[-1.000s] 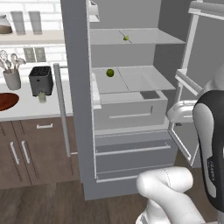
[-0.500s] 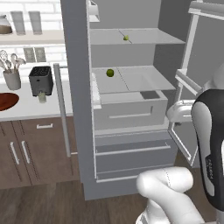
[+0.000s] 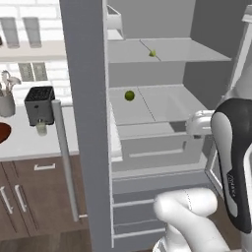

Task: Grab a lemon wedge from the fridge and one ice cube from the ice bowl, and put them in the glass of lemonade.

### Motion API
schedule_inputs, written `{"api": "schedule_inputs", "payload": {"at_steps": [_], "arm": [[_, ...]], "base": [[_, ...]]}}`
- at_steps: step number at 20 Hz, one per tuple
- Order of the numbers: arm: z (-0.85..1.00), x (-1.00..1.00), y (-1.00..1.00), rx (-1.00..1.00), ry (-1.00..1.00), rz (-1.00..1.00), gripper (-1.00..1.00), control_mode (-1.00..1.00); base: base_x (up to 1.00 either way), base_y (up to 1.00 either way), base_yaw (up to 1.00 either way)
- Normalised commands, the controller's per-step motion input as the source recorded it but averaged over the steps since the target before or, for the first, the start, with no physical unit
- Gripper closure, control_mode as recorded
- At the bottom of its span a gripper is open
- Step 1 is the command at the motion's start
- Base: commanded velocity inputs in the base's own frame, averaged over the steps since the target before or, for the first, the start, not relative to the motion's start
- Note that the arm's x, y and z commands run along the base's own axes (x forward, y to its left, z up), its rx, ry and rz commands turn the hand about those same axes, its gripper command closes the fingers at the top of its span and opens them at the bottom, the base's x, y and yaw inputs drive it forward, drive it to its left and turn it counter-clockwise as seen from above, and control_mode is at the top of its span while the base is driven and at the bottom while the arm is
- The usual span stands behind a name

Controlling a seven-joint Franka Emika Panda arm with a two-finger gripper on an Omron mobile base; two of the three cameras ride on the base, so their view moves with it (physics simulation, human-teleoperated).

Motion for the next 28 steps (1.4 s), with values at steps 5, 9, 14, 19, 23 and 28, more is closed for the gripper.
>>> {"api": "schedule_inputs", "payload": {"at_steps": [5, 9, 14, 19, 23, 28], "arm": [[0.00, 0.00, 0.00, 0.00, 0.00, 0.00, -1.00, 1.00], [0.00, 0.00, 0.00, 0.00, 0.00, 0.00, -1.00, 1.00], [0.04, -0.09, 0.00, 0.02, -0.19, -0.03, -1.00, -1.00], [0.27, 0.00, 0.00, 0.07, -0.22, 0.00, -1.00, -1.00], [0.43, 0.04, 0.00, 0.13, -0.12, 0.00, -1.00, -1.00], [0.88, 0.17, -0.02, 0.03, -0.13, 0.00, -1.00, -1.00]], "base": [[1.00, 0.00, -0.02], [0.83, 0.00, -0.03], [0.00, 0.00, 0.00], [0.00, 0.00, 0.00], [0.00, 0.00, 0.00], [0.00, 0.00, 0.00]]}}
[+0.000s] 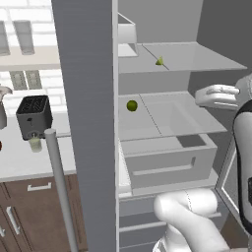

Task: Grab a lemon wedge from the fridge and one ice cube from the ice bowl, and put them in the glass of lemonade.

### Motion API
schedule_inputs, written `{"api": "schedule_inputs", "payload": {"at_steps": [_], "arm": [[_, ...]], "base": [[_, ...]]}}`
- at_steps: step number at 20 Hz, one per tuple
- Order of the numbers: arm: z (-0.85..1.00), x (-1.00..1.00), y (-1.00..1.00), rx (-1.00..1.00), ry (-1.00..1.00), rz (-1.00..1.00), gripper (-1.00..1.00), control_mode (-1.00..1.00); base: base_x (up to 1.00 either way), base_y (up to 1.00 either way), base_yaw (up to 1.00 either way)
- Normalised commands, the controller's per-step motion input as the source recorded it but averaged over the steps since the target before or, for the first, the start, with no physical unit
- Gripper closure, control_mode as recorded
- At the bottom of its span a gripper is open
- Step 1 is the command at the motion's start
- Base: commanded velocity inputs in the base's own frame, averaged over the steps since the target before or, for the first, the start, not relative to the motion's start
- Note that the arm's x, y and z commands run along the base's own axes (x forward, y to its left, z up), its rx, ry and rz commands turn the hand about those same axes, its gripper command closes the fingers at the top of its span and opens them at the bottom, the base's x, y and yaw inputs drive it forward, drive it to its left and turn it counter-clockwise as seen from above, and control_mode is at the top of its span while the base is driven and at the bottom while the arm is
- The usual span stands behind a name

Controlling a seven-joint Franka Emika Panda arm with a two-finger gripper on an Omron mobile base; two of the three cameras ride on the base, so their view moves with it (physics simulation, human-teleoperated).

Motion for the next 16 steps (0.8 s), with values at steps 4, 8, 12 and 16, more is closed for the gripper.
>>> {"api": "schedule_inputs", "payload": {"at_steps": [4, 8, 12, 16], "arm": [[0.89, 0.87, 0.02, -0.06, 0.02, -0.03, -1.00, -1.00], [0.07, 1.00, 0.35, -0.16, 0.23, -0.05, -1.00, -1.00], [-0.35, 1.00, 0.24, -0.01, 0.00, -0.02, -1.00, -1.00], [-0.11, 0.63, -0.12, 0.00, -0.10, -0.01, -1.00, -1.00]], "base": [[0.00, 0.00, 0.00], [0.00, 0.00, 0.00], [0.00, 0.00, 0.00], [0.00, 0.00, 0.00]]}}
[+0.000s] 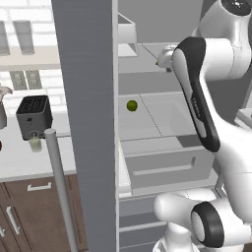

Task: Grab a lemon wedge from the fridge and one ice cube from the ice bowl, and put them in the glass of lemonade.

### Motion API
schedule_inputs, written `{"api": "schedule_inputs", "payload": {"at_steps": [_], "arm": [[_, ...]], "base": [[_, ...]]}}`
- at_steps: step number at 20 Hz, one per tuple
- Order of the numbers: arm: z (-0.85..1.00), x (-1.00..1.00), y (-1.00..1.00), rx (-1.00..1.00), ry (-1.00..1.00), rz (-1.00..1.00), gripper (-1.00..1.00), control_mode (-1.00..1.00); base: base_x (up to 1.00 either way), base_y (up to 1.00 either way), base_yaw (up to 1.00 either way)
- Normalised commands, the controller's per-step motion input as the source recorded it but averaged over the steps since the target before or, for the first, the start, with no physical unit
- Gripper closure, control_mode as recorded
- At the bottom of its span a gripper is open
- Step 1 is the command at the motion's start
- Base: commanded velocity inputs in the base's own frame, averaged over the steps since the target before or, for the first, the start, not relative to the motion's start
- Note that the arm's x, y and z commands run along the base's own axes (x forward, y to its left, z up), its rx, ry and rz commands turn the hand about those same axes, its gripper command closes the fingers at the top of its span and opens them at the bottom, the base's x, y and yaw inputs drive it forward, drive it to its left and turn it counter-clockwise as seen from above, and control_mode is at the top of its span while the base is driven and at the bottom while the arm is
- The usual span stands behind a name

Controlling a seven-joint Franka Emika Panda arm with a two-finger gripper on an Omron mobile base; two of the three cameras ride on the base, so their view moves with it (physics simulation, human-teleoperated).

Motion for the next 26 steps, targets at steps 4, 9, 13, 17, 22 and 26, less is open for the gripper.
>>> {"api": "schedule_inputs", "payload": {"at_steps": [4, 9, 13, 17, 22, 26], "arm": [[0.07, 0.77, -0.18, 0.00, -0.10, 0.00, -1.00, -1.00], [0.11, 0.98, 0.00, 0.00, 0.03, 0.00, -1.00, -1.00], [0.00, 0.96, 0.00, -0.02, 0.06, -0.01, -1.00, -1.00], [0.00, 0.24, -0.04, 0.00, 0.07, -0.10, -1.00, -1.00], [-0.06, 0.30, -0.03, 0.00, 0.07, -0.14, -1.00, -1.00], [-0.37, 0.54, 0.00, 0.00, 0.02, -0.08, -1.00, -1.00]], "base": [[0.00, 0.00, 0.00], [0.00, 0.00, 0.00], [0.00, 0.00, 0.00], [0.00, 0.00, 0.00], [0.00, 0.00, 0.00], [0.00, 0.00, 0.00]]}}
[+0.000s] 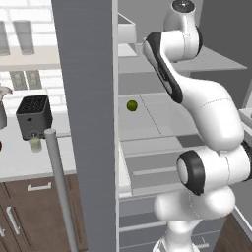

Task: Grab a lemon wedge from the fridge and one ice cube from the ice bowl, and put them in the glass of lemonade.

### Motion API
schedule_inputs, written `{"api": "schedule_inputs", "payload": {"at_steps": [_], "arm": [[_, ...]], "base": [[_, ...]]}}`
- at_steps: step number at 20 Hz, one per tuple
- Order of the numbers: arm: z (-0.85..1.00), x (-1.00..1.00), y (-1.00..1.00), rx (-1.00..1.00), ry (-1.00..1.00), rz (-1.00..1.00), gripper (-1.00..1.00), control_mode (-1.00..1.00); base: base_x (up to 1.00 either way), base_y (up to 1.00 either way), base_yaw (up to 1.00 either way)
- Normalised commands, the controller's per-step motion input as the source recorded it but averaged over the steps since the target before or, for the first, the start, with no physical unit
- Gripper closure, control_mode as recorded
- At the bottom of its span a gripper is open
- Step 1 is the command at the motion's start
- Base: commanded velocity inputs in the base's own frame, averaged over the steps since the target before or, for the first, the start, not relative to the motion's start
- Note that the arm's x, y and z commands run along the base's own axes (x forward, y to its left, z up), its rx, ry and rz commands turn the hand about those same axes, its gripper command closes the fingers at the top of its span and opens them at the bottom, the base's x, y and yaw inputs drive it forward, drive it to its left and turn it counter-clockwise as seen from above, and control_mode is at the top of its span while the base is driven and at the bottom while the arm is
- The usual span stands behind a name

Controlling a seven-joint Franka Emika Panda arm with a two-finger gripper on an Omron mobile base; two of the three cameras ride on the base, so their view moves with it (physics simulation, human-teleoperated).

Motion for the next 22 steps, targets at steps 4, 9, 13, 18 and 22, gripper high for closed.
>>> {"api": "schedule_inputs", "payload": {"at_steps": [4, 9, 13, 18, 22], "arm": [[-0.17, 0.64, 0.00, 0.00, 0.08, -0.02, -1.00, -1.00], [0.00, 0.55, 0.00, 0.00, 0.20, -0.01, -1.00, -1.00], [0.00, 0.39, -0.01, 0.00, 0.16, 0.00, -1.00, -1.00], [0.00, 0.20, -0.10, 0.00, 0.04, 0.00, -1.00, -1.00], [-0.06, -0.57, -0.38, 0.05, -0.07, -0.01, -1.00, -1.00]], "base": [[0.00, 0.00, 0.00], [0.00, 0.00, 0.00], [0.00, 0.00, 0.00], [0.00, 0.00, 0.00], [0.00, 0.00, 0.00]]}}
